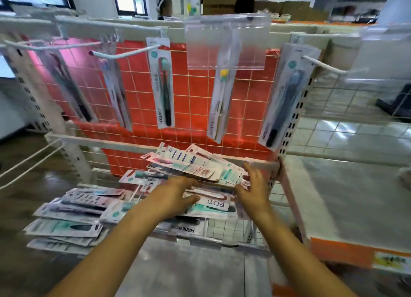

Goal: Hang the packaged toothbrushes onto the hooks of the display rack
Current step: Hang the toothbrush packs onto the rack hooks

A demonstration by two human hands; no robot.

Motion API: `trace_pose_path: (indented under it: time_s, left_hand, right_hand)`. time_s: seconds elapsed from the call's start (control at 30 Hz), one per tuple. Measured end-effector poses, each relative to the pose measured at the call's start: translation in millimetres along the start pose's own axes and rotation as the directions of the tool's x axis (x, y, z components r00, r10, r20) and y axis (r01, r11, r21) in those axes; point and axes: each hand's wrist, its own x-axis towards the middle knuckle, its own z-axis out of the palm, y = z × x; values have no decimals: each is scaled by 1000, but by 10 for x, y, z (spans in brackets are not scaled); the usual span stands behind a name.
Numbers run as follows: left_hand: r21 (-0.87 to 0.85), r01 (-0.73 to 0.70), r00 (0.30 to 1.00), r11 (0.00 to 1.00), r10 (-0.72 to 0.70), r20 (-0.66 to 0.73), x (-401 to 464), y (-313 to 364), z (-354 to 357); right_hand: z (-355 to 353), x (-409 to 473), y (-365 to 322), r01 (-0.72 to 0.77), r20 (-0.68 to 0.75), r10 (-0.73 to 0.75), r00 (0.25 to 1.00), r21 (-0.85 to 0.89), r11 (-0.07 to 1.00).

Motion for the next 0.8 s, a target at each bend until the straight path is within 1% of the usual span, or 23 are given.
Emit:
trace_pose_path:
  time_s: [0.07, 0.17, 0.27, 0.33, 0.4, 0.5, 0.67, 0.8]
  left_hand:
    - [12, 26, 1000, 1000, -26, -7, -44, -67, 2]
    - [22, 72, 997, 997, -71, -12, -106, -168, 18]
    - [38, 105, 994, 994, -105, -18, -168, -228, 43]
    - [54, 117, 993, 992, -116, -27, -197, -249, 56]
    - [47, 129, 991, 991, -128, -32, -214, -272, 74]
    - [37, 131, 991, 991, -130, -30, -234, -304, 115]
    - [97, 126, 992, 987, -123, -34, -239, -332, 175]
    - [99, 118, 992, 988, -113, -55, -238, -342, 195]
  right_hand:
    - [87, 3, -31, 49, 37, -48, 998, -34, 998]
    - [203, -4, -74, 132, 81, -130, 988, -15, 991]
    - [284, 19, -77, 227, 115, -216, 970, -88, 970]
    - [318, 76, -50, 227, 163, -201, 966, -163, 960]
    - [339, 142, -24, 189, 213, -134, 968, -262, 947]
    - [355, 174, -13, 171, 245, -83, 966, -366, 915]
    - [354, 183, -7, 173, 242, -86, 967, -364, 915]
    - [354, 185, -25, 194, 237, -113, 965, -357, 914]
